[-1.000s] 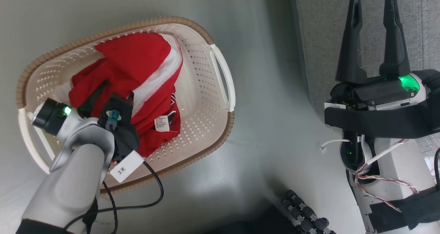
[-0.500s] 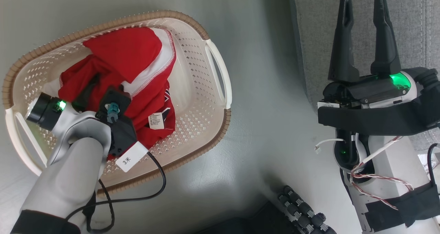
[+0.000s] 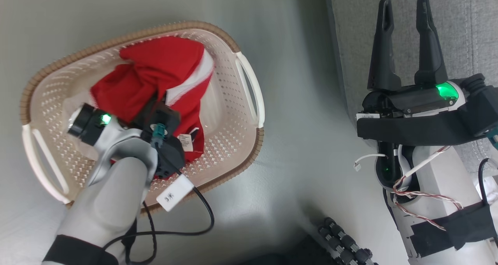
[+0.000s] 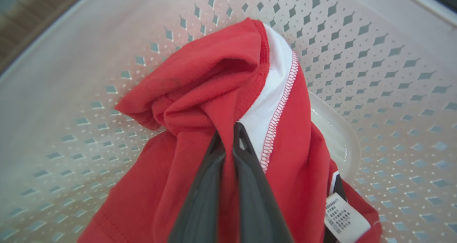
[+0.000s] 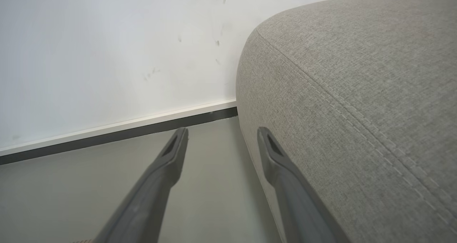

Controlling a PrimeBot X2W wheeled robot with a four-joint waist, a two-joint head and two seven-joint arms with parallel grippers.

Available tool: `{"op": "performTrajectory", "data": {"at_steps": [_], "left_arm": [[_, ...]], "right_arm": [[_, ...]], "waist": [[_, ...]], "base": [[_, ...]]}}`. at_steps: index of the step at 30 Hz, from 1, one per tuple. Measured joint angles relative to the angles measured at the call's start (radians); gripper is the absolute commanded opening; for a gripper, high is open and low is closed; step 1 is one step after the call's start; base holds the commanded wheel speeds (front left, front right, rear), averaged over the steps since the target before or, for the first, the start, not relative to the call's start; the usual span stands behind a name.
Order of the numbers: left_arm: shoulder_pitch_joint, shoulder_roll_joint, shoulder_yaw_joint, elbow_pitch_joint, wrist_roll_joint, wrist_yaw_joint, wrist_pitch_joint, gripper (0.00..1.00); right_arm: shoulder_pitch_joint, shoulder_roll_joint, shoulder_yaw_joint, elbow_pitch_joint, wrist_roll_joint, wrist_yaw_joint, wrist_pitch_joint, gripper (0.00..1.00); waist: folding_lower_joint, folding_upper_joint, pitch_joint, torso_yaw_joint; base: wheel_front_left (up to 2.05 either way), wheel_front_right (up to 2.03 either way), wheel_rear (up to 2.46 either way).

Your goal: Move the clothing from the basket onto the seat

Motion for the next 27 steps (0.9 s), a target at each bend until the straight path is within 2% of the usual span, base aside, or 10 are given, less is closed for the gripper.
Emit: {"op": "performTrajectory", "data": {"at_steps": [5, 10, 18, 27], "left_arm": [[0.001, -0.028, -0.014, -0.015, -0.01, -0.03, -0.078, 0.0], [0.005, -0.051, -0.024, -0.026, -0.036, -0.053, -0.108, 0.0], [0.03, -0.064, -0.037, -0.069, -0.064, -0.089, -0.127, 0.0], [0.072, -0.077, -0.032, -0.168, -0.127, -0.133, -0.128, 0.0]], "right_arm": [[0.0, 0.0, -0.006, 0.042, -0.006, 0.001, 0.0, 1.0], [0.002, 0.0, -0.019, 0.092, -0.016, 0.012, 0.0, 1.0], [0.028, 0.0, -0.03, 0.164, -0.034, 0.03, 0.0, 1.0], [0.044, -0.003, -0.036, 0.253, -0.043, 0.067, 0.0, 1.0]], "waist": [[0.0, 0.0, -0.042, 0.018], [-0.0001, 0.0, -0.089, 0.037], [-0.0002, 0.0, -0.172, 0.068], [-0.0002, 0.0, -0.311, 0.118]], "base": [[0.0, 0.0, 0.0], [0.0, 0.0, 0.0], [0.0, 0.0, 0.0], [0.0, 0.0, 0.0]]}}
